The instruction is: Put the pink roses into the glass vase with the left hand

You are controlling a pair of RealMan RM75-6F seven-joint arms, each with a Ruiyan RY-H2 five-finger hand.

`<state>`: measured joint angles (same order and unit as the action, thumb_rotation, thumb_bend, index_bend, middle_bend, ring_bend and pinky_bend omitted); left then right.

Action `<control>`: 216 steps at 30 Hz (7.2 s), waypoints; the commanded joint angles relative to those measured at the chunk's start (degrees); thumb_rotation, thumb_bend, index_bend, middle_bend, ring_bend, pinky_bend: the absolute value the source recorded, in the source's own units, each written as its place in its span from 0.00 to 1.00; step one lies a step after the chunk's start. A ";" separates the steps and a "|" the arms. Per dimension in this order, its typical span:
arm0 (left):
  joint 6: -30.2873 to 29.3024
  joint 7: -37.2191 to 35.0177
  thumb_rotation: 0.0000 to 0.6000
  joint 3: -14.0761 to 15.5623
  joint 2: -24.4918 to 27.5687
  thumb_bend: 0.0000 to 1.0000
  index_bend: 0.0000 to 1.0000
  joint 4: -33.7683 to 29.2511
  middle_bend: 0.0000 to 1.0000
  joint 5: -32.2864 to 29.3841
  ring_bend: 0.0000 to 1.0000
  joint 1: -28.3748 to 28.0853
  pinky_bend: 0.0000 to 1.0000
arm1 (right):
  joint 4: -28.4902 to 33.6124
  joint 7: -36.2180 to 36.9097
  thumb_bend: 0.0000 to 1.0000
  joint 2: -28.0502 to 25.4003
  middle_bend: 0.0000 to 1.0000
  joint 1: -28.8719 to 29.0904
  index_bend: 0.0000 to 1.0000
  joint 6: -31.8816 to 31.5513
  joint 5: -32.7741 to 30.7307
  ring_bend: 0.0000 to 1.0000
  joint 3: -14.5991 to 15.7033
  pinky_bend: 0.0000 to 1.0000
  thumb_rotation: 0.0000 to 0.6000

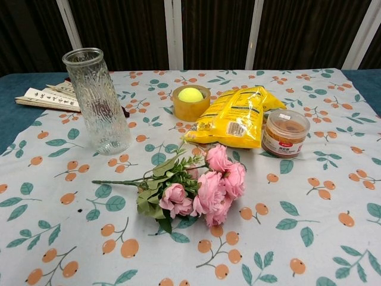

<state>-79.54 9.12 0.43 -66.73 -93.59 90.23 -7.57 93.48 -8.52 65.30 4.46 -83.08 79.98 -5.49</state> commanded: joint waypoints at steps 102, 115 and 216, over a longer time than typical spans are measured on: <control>12.99 25.71 1.00 -28.09 -29.79 0.34 0.49 -21.07 0.52 -21.49 0.35 -33.03 0.39 | -1.37 4.00 0.12 0.06 0.00 -0.11 0.00 0.69 -2.97 0.00 -1.51 0.00 1.00; 12.71 17.68 1.00 -42.28 -19.28 0.34 0.49 -26.80 0.52 -39.64 0.35 -33.16 0.39 | -1.48 1.21 0.12 1.18 0.00 0.70 0.00 2.12 -3.74 0.00 -1.25 0.00 1.00; -11.67 11.45 1.00 -1.01 2.26 0.18 0.18 -11.28 0.16 -9.34 0.01 -0.87 0.18 | 1.01 3.45 0.12 -0.86 0.00 -0.11 0.00 1.66 -3.09 0.00 -0.79 0.00 1.00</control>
<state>-86.63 24.05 -3.82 -57.75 -112.73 77.14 -13.19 94.52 -5.01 64.48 4.33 -81.42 76.76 -6.35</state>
